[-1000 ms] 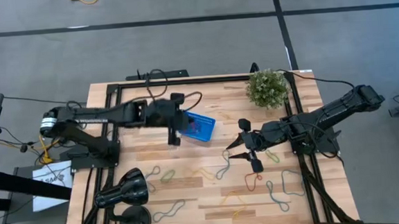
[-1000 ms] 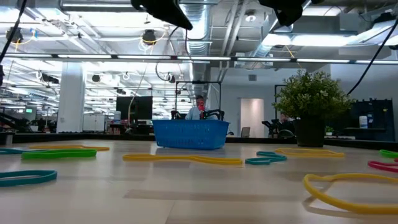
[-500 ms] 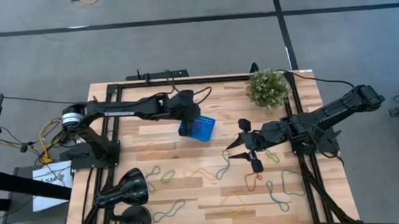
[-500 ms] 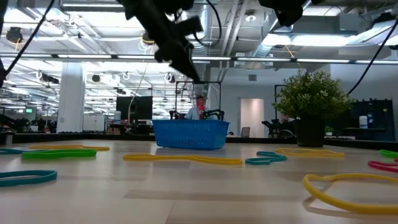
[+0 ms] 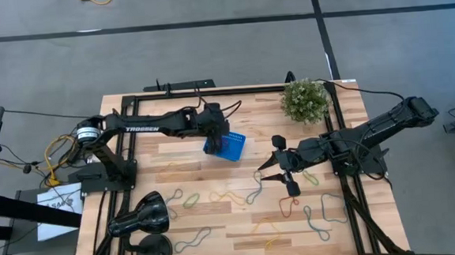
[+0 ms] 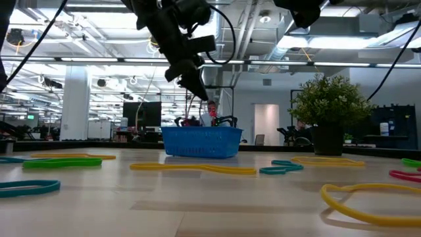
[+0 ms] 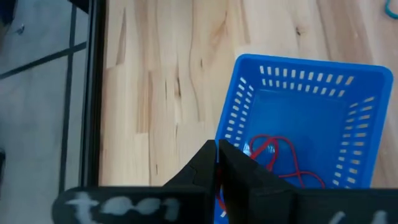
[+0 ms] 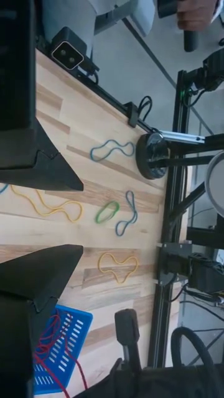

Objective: Pick and place items into bin
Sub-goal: Put the red rubber band into the blue bin

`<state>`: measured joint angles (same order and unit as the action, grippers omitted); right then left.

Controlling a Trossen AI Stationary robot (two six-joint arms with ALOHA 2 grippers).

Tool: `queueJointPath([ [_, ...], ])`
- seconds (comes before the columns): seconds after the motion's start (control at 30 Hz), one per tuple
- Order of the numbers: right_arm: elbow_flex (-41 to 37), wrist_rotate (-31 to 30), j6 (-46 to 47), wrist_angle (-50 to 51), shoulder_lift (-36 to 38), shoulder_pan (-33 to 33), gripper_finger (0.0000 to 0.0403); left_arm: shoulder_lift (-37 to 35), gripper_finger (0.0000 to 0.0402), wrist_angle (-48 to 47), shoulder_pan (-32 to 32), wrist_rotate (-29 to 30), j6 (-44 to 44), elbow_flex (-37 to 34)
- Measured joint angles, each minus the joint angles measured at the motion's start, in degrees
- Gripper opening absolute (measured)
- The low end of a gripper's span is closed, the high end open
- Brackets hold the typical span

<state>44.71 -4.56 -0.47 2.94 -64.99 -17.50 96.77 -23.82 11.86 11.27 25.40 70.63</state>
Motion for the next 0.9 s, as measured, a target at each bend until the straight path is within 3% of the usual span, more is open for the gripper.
queueJointPath([
  [0.27,0.0,0.0,1.0,0.0,0.0,0.0,0.0147,0.0,0.0027,-4.7,0.0,4.8,-1.3,0.0],
  [0.63,0.0,0.0,1.0,0.0,0.0,0.0,0.0147,0.0,0.009,-5.1,0.0,2.7,-2.5,0.0],
  [0.9,0.0,0.0,1.0,0.0,0.0,0.0,0.0147,-0.1,0.01,-5.5,-0.2,4.0,-1.4,0.0],
])
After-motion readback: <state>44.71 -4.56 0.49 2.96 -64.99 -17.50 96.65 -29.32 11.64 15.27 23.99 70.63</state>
